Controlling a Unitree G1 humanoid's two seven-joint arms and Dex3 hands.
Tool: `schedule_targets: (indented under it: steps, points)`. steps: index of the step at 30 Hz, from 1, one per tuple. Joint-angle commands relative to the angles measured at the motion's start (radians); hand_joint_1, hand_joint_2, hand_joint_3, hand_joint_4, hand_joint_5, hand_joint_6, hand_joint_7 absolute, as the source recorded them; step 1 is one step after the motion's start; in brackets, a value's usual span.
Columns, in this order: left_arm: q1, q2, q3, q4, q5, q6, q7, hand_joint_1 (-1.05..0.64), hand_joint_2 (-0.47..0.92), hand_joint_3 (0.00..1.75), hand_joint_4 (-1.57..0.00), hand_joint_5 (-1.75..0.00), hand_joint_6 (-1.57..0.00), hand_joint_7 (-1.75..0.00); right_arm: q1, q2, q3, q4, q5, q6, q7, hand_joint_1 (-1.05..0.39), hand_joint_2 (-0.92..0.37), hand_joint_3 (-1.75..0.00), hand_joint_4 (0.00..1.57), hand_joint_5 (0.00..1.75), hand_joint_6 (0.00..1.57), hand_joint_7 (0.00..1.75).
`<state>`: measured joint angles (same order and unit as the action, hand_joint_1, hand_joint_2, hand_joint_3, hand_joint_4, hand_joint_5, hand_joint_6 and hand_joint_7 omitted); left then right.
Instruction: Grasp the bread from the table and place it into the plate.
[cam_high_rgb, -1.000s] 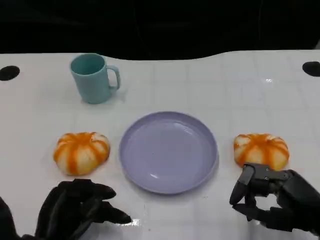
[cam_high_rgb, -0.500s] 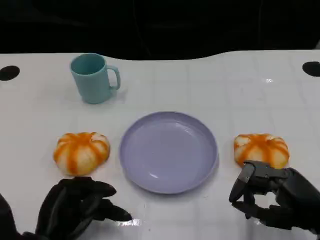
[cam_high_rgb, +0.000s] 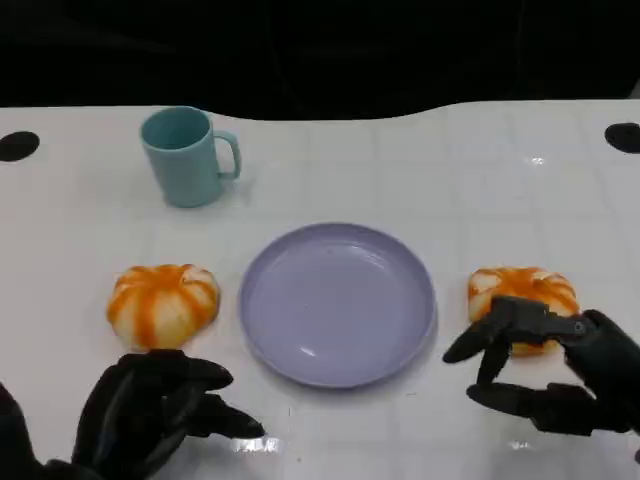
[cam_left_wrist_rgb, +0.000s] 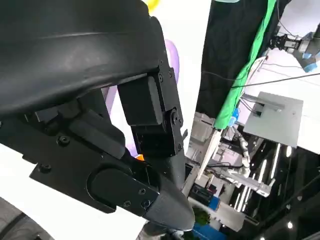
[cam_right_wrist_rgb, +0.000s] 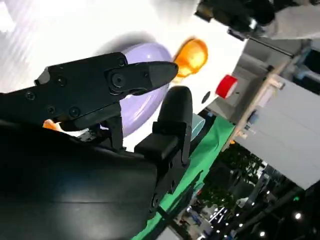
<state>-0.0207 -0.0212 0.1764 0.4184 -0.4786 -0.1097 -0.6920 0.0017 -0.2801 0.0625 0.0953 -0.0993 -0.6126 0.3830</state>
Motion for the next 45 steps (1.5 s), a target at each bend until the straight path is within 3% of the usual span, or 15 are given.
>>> schedule_targets:
  steps: [1, 7, 15, 23, 33, 40, 45]
  points:
    - [-0.003, 0.012, 0.011, 0.01, -0.005, -0.013, -0.012, -0.98, 0.77, 0.0, -1.57, -0.19, -1.56, 0.0, -0.024, -0.062, -0.024, -0.032, -0.138, -0.003, -0.066, -0.46, -0.92, -0.08, 0.36, 0.99, 0.49, 0.46]
    - [-0.003, 0.013, 0.008, 0.005, 0.001, -0.013, -0.006, -0.99, 0.78, 0.0, -1.57, -0.19, -1.56, 0.0, -0.062, -0.111, -0.034, -0.036, -0.305, -0.005, -0.173, -0.45, -0.89, 0.0, 0.29, 0.76, 0.53, 0.2]
    - [-0.004, 0.012, 0.009, 0.005, 0.0, -0.011, -0.003, -1.0, 0.77, 0.0, -1.57, -0.21, -1.57, 0.0, -0.088, -0.167, -0.021, -0.068, -0.562, 0.038, -0.334, -0.5, -0.85, 0.0, 0.18, 0.6, 0.48, 0.06]
    - [-0.005, 0.009, 0.007, 0.007, 0.003, -0.015, 0.0, -1.0, 0.77, 0.0, -1.57, -0.21, -1.57, 0.0, -0.102, -0.219, 0.025, -0.123, -0.734, 0.179, -0.327, -0.53, -0.82, 0.0, 0.04, 0.58, 0.41, 0.01]
    - [-0.001, 0.006, 0.006, -0.006, -0.003, 0.002, 0.004, -1.0, 0.76, 0.0, -1.57, -0.21, -1.57, 0.0, -0.161, -0.259, 0.116, -0.06, -0.798, 0.256, -0.324, -0.54, -0.81, -0.01, 0.0, 0.58, 0.38, 0.0]
    - [0.0, 0.005, 0.006, -0.005, 0.002, -0.006, 0.004, -1.01, 0.76, 0.0, -1.57, -0.21, -1.57, -0.01, -0.236, -0.251, 0.199, 0.089, -0.84, 0.258, -0.404, -0.57, -0.81, 0.0, 0.04, 0.54, 0.37, 0.0]
    - [0.005, 0.004, 0.003, -0.014, 0.003, -0.006, 0.005, -1.01, 0.77, 0.0, -1.57, -0.21, -1.57, -0.01, -0.306, -0.242, 0.258, 0.187, -0.856, 0.28, -0.404, -0.59, -0.83, -0.01, 0.04, 0.5, 0.34, 0.0]
